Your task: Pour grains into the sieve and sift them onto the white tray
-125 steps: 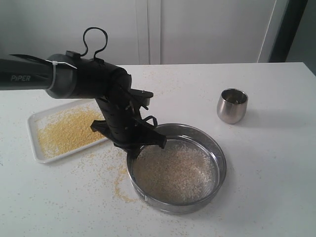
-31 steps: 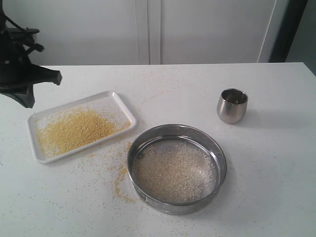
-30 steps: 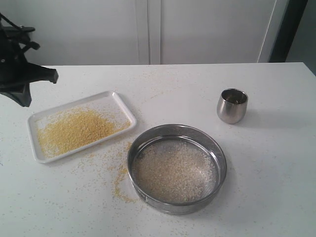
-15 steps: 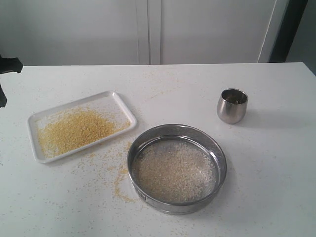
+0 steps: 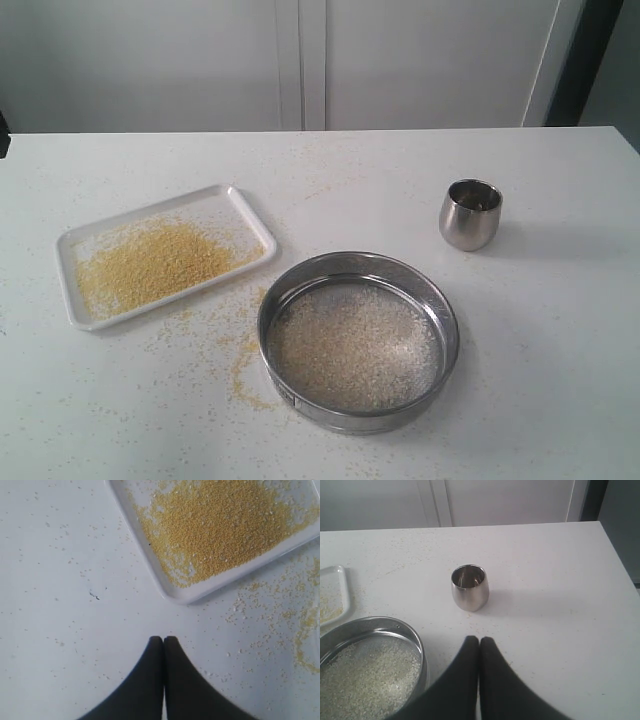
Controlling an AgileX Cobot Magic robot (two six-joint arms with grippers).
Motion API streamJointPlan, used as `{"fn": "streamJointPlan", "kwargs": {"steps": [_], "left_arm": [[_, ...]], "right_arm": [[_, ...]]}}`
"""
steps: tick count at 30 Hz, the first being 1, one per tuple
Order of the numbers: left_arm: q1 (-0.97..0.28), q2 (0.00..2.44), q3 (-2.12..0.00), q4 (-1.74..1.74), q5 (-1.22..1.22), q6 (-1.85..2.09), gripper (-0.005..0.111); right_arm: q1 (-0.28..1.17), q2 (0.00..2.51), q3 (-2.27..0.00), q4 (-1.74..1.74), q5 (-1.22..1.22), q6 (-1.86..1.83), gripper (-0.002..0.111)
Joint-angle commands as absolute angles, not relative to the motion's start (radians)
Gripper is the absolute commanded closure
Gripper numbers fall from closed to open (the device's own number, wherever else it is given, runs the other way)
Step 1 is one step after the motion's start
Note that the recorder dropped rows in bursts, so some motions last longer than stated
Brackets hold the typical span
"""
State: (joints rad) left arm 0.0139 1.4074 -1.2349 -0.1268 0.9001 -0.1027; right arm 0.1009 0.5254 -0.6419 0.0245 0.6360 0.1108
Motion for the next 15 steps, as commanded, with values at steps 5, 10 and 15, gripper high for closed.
{"fn": "streamJointPlan", "kwargs": {"steps": [5,10,15], "left_arm": [[0.017,1.213,-1.072,-0.127,0.843,-0.070,0.107],[0.017,1.085,-0.969,-0.127,0.780,-0.044,0.107],[0.017,0.979,-0.888,-0.127,0.728,-0.044,0.107]], "right_arm": [[0.093,0.521,-0.638,0.028,0.628,0.110,0.108],[0.093,0.521,-0.638,0.028,0.628,0.110,0.108],[0.093,0.521,-0.638,0.028,0.628,0.110,0.108]]}}
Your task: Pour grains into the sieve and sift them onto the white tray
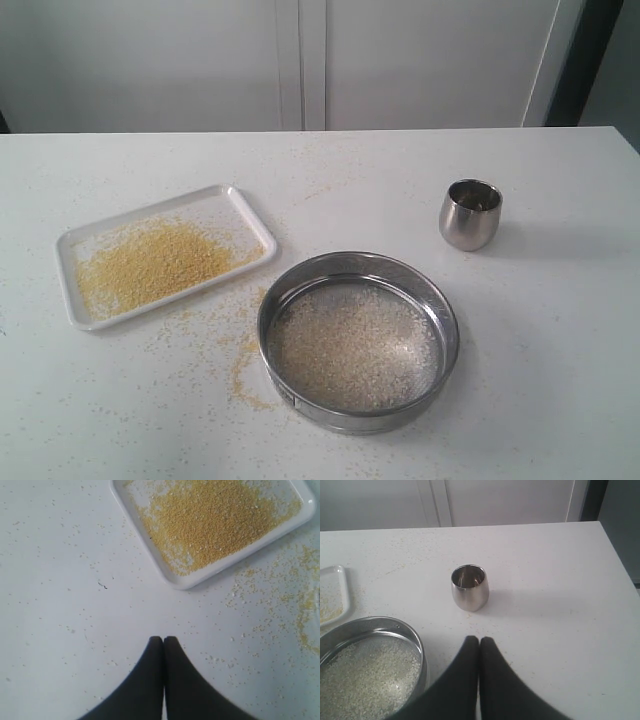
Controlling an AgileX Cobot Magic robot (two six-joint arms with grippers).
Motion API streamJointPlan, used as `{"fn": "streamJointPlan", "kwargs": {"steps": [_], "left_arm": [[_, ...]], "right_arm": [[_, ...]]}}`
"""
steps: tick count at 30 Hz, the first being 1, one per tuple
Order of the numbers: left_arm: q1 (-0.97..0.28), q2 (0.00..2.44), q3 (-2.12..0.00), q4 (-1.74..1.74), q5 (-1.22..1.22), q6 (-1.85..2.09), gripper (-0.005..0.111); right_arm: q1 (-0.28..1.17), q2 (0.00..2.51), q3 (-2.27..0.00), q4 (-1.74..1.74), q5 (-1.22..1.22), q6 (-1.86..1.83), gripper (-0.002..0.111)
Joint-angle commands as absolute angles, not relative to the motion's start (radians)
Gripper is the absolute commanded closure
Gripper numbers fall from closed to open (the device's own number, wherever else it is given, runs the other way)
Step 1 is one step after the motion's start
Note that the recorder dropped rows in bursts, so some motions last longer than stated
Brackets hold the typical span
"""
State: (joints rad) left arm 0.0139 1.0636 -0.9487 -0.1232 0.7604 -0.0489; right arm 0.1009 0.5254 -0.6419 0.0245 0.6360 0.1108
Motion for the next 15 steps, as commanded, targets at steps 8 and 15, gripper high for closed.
{"fn": "streamJointPlan", "kwargs": {"steps": [8,15], "left_arm": [[0.017,0.815,-0.743,-0.127,0.665,-0.015,0.107],[0.017,0.690,-0.634,-0.127,0.652,0.061,0.107]], "right_arm": [[0.093,0.521,-0.638,0.028,0.628,0.110,0.108],[0.093,0.521,-0.638,0.028,0.628,0.110,0.108]]}}
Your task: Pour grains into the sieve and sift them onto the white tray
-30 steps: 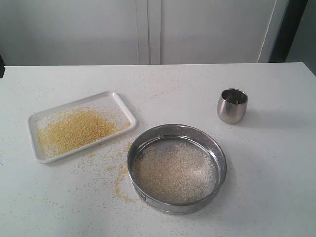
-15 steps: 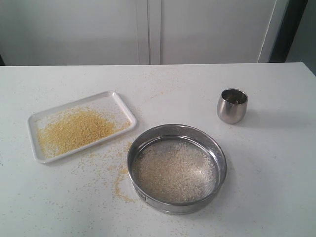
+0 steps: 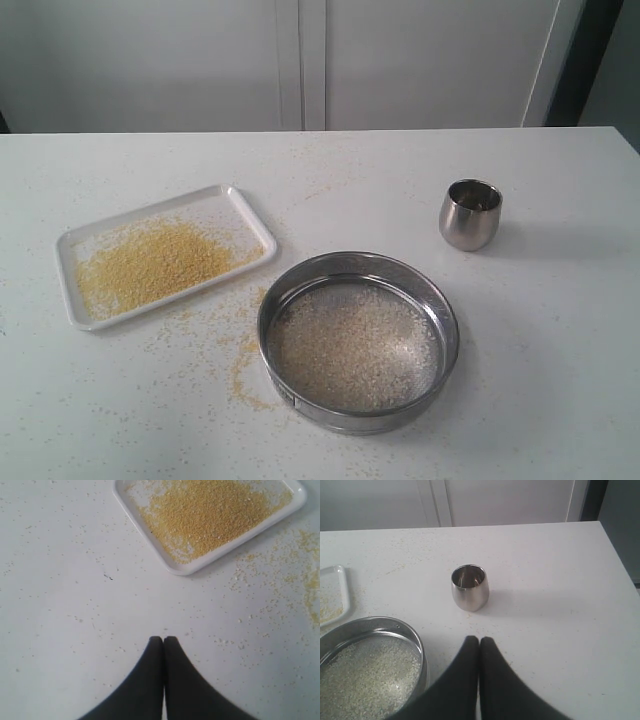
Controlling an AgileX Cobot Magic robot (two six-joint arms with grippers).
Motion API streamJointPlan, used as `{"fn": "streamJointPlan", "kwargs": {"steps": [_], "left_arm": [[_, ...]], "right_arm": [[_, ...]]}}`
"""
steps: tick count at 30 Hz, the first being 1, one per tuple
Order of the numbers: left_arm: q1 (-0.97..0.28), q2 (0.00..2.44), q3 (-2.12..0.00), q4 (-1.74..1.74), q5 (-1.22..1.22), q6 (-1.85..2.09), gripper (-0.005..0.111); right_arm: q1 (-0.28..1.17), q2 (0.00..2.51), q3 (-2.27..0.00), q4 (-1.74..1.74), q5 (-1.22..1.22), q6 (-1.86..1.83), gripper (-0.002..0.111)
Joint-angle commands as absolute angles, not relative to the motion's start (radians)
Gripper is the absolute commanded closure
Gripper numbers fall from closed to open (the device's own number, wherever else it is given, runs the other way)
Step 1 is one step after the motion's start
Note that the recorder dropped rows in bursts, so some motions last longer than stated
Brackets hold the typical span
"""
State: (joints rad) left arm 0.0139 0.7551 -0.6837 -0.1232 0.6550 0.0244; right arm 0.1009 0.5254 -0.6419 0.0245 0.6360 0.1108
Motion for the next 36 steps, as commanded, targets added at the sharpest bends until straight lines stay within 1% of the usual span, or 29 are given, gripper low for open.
{"fn": "streamJointPlan", "kwargs": {"steps": [1,5,30,36], "left_arm": [[0.017,0.679,-0.627,-0.127,0.652,0.061,0.107],[0.017,0.649,-0.618,-0.118,0.696,0.061,0.107],[0.017,0.646,-0.618,-0.107,0.696,0.061,0.107],[0.017,0.587,-0.618,-0.100,0.696,0.064,0.107]], "right_arm": [[0.093,0.521,-0.638,0.028,0.628,0.110,0.108],[0.093,0.521,-0.638,0.028,0.628,0.110,0.108],[0.093,0.521,-0.638,0.029,0.628,0.110,0.108],[0.093,0.521,-0.638,0.029,0.628,0.110,0.108]]}}
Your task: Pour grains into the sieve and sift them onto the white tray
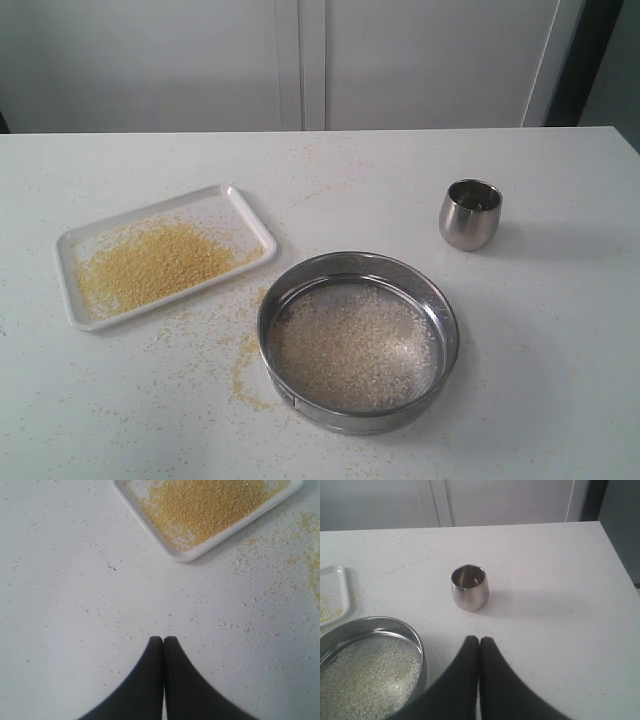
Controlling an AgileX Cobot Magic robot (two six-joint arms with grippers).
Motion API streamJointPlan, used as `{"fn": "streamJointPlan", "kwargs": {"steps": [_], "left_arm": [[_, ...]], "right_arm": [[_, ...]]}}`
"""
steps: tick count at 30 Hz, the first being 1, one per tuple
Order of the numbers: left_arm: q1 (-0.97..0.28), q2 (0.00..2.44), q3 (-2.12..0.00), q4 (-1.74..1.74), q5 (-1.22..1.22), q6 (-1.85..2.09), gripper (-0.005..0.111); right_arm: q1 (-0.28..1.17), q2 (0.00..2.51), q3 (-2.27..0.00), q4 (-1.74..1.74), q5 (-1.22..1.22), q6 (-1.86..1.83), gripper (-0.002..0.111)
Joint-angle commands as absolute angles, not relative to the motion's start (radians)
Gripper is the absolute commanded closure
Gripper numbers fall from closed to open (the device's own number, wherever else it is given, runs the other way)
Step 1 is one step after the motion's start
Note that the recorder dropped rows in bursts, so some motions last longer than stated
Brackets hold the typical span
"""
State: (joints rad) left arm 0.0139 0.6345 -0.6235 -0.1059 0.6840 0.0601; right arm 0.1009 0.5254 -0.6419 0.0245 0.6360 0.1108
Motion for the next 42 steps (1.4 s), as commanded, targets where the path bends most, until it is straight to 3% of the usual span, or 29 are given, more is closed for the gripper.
{"fn": "streamJointPlan", "kwargs": {"steps": [1,9,42], "left_arm": [[0.017,0.572,-0.618,-0.095,0.696,0.064,0.107],[0.017,0.457,-0.588,-0.099,0.669,0.064,0.107],[0.017,0.000,-0.030,-0.104,0.232,0.052,0.107]], "right_arm": [[0.093,0.521,-0.638,0.029,0.628,0.110,0.108],[0.093,0.521,-0.638,0.029,0.628,0.110,0.108],[0.093,0.521,-0.638,0.029,0.628,0.110,0.108]]}}
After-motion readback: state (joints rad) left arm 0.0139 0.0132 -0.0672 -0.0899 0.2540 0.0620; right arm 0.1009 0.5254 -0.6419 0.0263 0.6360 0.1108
